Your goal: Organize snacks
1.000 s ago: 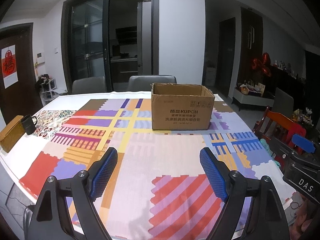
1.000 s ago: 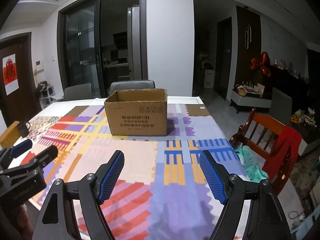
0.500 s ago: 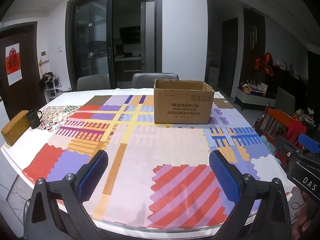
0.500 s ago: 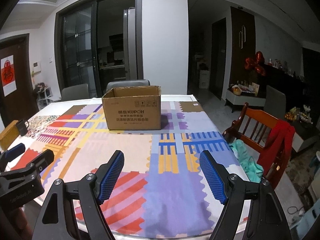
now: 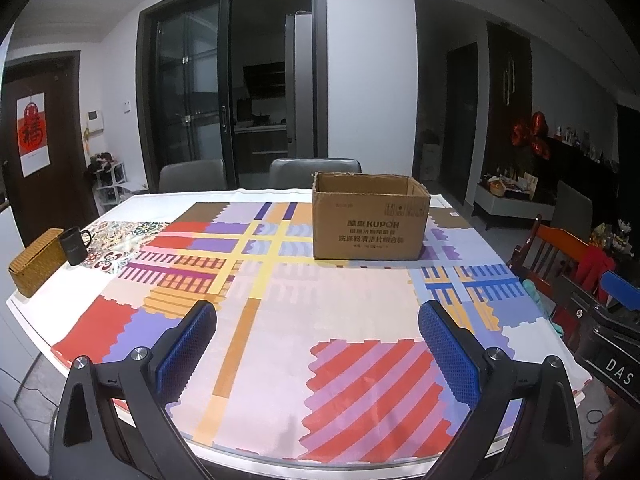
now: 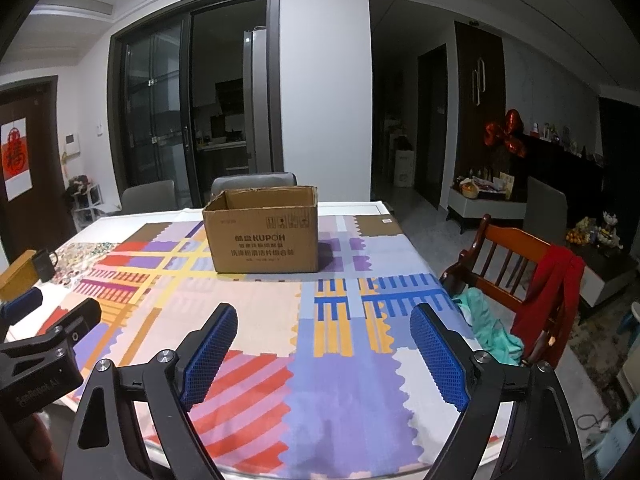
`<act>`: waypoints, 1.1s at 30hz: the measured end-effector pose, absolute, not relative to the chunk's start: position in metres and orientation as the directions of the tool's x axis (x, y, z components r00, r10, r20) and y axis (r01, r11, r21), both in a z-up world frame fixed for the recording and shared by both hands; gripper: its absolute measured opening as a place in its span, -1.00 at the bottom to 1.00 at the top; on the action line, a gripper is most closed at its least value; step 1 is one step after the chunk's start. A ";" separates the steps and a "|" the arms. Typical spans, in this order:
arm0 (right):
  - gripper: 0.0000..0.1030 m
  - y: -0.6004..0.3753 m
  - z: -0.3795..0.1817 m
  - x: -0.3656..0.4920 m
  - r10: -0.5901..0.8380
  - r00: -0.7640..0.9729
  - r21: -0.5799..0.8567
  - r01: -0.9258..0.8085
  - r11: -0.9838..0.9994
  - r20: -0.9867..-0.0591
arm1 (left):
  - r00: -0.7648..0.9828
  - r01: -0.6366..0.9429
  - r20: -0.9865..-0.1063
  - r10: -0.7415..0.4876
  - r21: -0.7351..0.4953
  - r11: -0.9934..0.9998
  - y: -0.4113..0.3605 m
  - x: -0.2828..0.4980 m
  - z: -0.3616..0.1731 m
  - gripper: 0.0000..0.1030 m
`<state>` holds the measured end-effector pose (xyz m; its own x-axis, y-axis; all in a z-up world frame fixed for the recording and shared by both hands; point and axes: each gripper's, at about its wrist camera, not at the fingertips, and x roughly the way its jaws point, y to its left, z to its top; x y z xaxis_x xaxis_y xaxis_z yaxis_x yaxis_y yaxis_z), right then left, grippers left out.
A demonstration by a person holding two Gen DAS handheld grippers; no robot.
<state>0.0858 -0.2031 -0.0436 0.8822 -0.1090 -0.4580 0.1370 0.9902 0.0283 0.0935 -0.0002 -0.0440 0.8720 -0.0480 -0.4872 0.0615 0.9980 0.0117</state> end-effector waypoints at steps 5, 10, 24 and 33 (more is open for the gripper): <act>0.73 -0.203 -0.043 0.086 -0.108 0.883 0.029 0.137 0.990 -0.457 | 0.874 0.062 -0.484 -0.050 0.010 0.998 -0.001 0.093 -0.042 1.00; 0.73 -0.203 -0.043 0.086 -0.109 0.883 0.028 0.137 0.990 -0.456 | 0.875 0.065 -0.482 -0.052 0.010 0.998 -0.004 0.093 -0.040 1.00; 0.73 -0.201 -0.040 0.084 -0.108 0.886 0.028 0.135 0.990 -0.451 | 0.877 0.062 -0.478 -0.048 0.013 0.998 -0.005 0.092 -0.040 1.00; 0.73 -0.201 -0.040 0.085 -0.108 0.886 0.028 0.134 0.991 -0.450 | 0.878 0.063 -0.477 -0.049 0.012 0.998 -0.005 0.093 -0.039 1.00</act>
